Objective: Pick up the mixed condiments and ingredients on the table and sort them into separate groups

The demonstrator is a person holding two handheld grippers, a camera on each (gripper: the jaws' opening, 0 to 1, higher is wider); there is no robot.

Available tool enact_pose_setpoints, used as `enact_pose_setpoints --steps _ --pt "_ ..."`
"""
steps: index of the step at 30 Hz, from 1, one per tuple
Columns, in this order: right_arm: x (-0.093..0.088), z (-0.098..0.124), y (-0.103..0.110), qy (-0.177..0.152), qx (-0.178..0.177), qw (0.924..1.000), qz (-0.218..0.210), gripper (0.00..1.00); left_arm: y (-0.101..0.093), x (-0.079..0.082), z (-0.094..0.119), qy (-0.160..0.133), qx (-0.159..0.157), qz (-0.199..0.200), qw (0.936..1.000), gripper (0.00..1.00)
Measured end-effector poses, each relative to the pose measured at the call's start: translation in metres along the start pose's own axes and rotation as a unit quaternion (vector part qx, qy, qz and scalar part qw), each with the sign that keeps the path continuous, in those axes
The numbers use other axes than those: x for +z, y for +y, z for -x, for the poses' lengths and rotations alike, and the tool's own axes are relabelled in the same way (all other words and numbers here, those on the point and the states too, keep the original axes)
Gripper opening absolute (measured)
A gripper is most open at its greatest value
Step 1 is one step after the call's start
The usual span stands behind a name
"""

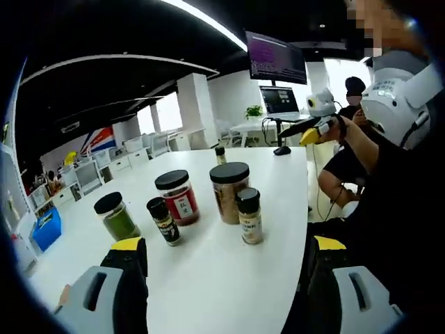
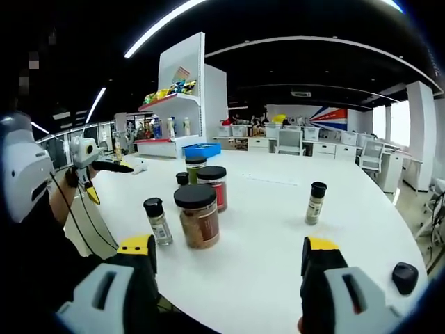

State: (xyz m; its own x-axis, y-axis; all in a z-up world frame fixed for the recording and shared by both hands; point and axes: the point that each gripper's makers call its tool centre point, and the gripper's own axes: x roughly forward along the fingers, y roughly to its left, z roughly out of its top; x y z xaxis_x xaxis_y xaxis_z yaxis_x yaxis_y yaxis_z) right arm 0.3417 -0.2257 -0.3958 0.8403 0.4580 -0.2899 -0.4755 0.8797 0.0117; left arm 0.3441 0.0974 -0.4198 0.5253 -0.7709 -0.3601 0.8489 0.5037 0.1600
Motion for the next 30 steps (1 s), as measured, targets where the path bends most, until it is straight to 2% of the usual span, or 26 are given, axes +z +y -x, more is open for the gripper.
enact_pose_setpoints --steps 7,17,21,23,27,30 --pt "-0.002 0.002 -0.001 0.003 -0.002 1.0 0.002 0.82 -0.009 -0.011 -0.006 0.016 -0.016 0.007 0.9997 0.95" --pt "-0.006 0.001 0.0 0.007 0.002 0.9999 0.006 0.82 0.004 -0.013 -0.006 0.029 0.011 0.001 0.9995 0.95" --pt "-0.006 0.001 0.001 0.007 0.004 0.9999 0.009 0.82 0.005 -0.01 -0.006 0.023 0.016 -0.007 0.9996 0.95" --pt "-0.005 0.001 0.003 0.005 0.007 0.9999 0.01 0.81 0.006 -0.01 -0.006 0.022 0.018 -0.004 0.9996 0.95" --pt "-0.003 0.002 0.021 0.003 0.037 0.9988 0.033 0.74 0.005 -0.009 -0.006 0.022 0.02 -0.006 0.9995 0.95" --pt "-0.001 -0.001 0.035 0.002 0.056 0.9975 0.044 0.76 0.004 -0.007 -0.005 0.018 0.02 -0.005 0.9996 0.95"
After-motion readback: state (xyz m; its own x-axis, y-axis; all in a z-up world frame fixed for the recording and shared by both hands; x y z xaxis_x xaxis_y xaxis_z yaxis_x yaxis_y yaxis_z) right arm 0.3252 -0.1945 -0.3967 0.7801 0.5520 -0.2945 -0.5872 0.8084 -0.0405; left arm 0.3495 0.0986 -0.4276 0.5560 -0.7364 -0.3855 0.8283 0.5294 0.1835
